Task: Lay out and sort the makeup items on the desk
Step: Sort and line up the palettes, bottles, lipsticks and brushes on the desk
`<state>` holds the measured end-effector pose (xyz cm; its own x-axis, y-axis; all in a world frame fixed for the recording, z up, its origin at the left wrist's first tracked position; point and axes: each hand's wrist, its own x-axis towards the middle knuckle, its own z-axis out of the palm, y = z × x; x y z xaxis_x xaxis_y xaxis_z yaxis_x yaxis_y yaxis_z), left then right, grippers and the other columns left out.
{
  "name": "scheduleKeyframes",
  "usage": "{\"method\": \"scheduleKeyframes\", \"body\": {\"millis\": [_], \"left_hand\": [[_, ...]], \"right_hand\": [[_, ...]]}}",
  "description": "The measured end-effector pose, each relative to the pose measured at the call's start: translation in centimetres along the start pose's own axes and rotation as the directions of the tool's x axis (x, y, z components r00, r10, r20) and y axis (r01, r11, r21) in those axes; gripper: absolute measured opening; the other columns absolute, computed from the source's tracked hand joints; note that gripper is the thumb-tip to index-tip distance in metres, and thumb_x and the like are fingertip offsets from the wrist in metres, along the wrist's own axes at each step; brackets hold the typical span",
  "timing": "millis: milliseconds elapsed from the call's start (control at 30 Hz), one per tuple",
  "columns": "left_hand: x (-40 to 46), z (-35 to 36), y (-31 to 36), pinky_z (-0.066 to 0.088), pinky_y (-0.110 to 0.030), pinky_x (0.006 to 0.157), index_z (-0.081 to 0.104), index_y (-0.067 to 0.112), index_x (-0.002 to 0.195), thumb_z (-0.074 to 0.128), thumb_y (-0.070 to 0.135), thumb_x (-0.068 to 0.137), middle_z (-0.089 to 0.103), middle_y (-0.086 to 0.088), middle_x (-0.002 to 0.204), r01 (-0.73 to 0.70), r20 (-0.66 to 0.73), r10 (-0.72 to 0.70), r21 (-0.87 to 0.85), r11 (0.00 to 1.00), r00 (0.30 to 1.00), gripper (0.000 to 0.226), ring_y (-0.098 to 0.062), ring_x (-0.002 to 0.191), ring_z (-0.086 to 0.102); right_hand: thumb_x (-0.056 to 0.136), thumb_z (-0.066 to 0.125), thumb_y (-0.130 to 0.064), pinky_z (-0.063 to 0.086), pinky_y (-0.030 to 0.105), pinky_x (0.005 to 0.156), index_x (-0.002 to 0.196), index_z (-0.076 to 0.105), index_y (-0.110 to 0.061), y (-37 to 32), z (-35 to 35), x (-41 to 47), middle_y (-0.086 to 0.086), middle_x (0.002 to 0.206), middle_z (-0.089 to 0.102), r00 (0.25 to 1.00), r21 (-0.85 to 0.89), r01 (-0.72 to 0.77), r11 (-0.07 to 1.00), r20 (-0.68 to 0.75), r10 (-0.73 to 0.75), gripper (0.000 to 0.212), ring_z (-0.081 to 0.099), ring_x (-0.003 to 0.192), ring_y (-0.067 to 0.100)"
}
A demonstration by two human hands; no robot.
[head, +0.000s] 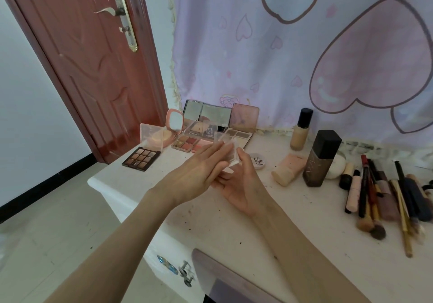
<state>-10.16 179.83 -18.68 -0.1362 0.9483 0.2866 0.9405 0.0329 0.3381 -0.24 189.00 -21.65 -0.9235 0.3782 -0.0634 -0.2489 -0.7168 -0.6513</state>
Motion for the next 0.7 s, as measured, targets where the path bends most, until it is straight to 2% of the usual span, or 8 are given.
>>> {"method": "scheduleKeyframes", "body": {"millis": [100,200,267,333,433,533,633,700], "left_hand": [[0.1,-1.1,-0.2,0.025,-0.014,0.101,0.036,0.023,0.141,0.019,0.041,0.097,0.048,0.000,0.138,0.025,-0.078,-0.032,-0.084,0.996,0.996,0.051,-0.011,0.127,0.040],[0.6,-2.3,-0.1,0.028,-0.003,0.091,0.047,0.020,0.134,0.028,0.034,0.099,0.057,0.001,0.128,0.019,-0.094,-0.024,-0.054,0.998,0.995,0.043,-0.009,0.116,0.049],[1.2,-3.1,-0.1,0.035,-0.004,0.082,0.055,0.017,0.126,0.034,0.030,0.099,0.063,0.003,0.114,0.022,-0.171,-0.039,-0.098,0.995,0.985,0.036,-0.004,0.100,0.054],[1.8,-3.8,-0.4,0.042,-0.013,0.079,0.060,0.016,0.118,0.038,0.027,0.099,0.065,0.003,0.106,0.079,-0.295,-0.123,-0.156,0.985,0.948,0.031,-0.003,0.093,0.058],[2.4,-4.2,-0.6,0.041,-0.006,0.073,0.064,0.018,0.110,0.041,0.021,0.099,0.063,0.008,0.098,0.144,-0.448,-0.284,-0.322,0.936,0.848,0.026,0.012,0.086,0.054],[1.8,-4.0,-0.4,0.039,-0.006,0.082,0.057,0.015,0.125,0.040,0.024,0.099,0.054,0.008,0.113,0.246,-0.431,-0.408,-0.385,0.890,0.805,0.032,0.008,0.097,0.048],[0.6,-2.8,-0.3,0.038,-0.023,0.093,0.045,0.016,0.134,0.047,0.031,0.095,0.044,0.009,0.117,0.320,-0.368,-0.475,-0.407,0.855,0.800,0.042,-0.003,0.108,0.043],[-0.5,-1.6,-0.1,0.036,-0.029,0.097,0.039,0.026,0.137,0.055,0.040,0.090,0.041,0.013,0.123,0.322,-0.351,-0.477,-0.416,0.850,0.806,0.052,-0.007,0.117,0.041]], "right_hand": [[0.088,0.044,-0.044,0.055,0.032,0.080,0.109,0.061,-0.009,0.2,0.1,0.0,0.011,0.090,0.069,0.999,0.024,0.019,1.000,-0.035,-0.018,0.044,0.065,0.089,0.021],[0.083,0.049,-0.041,0.056,0.032,0.080,0.100,0.068,-0.008,0.2,0.4,-0.2,0.012,0.094,0.069,1.000,0.081,0.010,0.997,-0.014,-0.009,0.042,0.067,0.090,0.022],[0.080,0.053,-0.040,0.055,0.035,0.084,0.097,0.072,-0.006,0.1,0.5,-0.3,0.016,0.097,0.068,1.000,0.121,-0.017,0.993,-0.009,0.018,0.042,0.067,0.091,0.026],[0.079,0.057,-0.038,0.053,0.039,0.089,0.111,0.065,-0.002,0.1,0.6,-0.4,0.021,0.103,0.066,0.998,0.149,-0.056,0.987,-0.008,0.058,0.049,0.064,0.096,0.032],[0.085,0.055,-0.037,0.052,0.041,0.090,0.127,0.051,0.000,0.3,0.7,-0.5,0.026,0.114,0.061,0.992,0.122,-0.126,0.984,0.017,0.125,0.056,0.061,0.103,0.036],[0.090,0.050,-0.035,0.052,0.041,0.091,0.127,0.050,-0.001,0.2,0.8,-0.3,0.025,0.116,0.061,0.991,0.103,-0.135,0.985,0.024,0.133,0.050,0.061,0.106,0.035],[0.090,0.050,-0.032,0.051,0.041,0.093,0.128,0.048,-0.002,0.0,0.6,-0.1,0.022,0.119,0.061,0.997,0.125,-0.078,0.989,0.005,0.078,0.048,0.059,0.111,0.035],[0.086,0.054,-0.030,0.052,0.040,0.092,0.131,0.047,-0.005,-0.1,0.3,0.0,0.020,0.121,0.062,0.999,0.105,-0.032,0.994,-0.004,0.033,0.051,0.059,0.113,0.032]]}}
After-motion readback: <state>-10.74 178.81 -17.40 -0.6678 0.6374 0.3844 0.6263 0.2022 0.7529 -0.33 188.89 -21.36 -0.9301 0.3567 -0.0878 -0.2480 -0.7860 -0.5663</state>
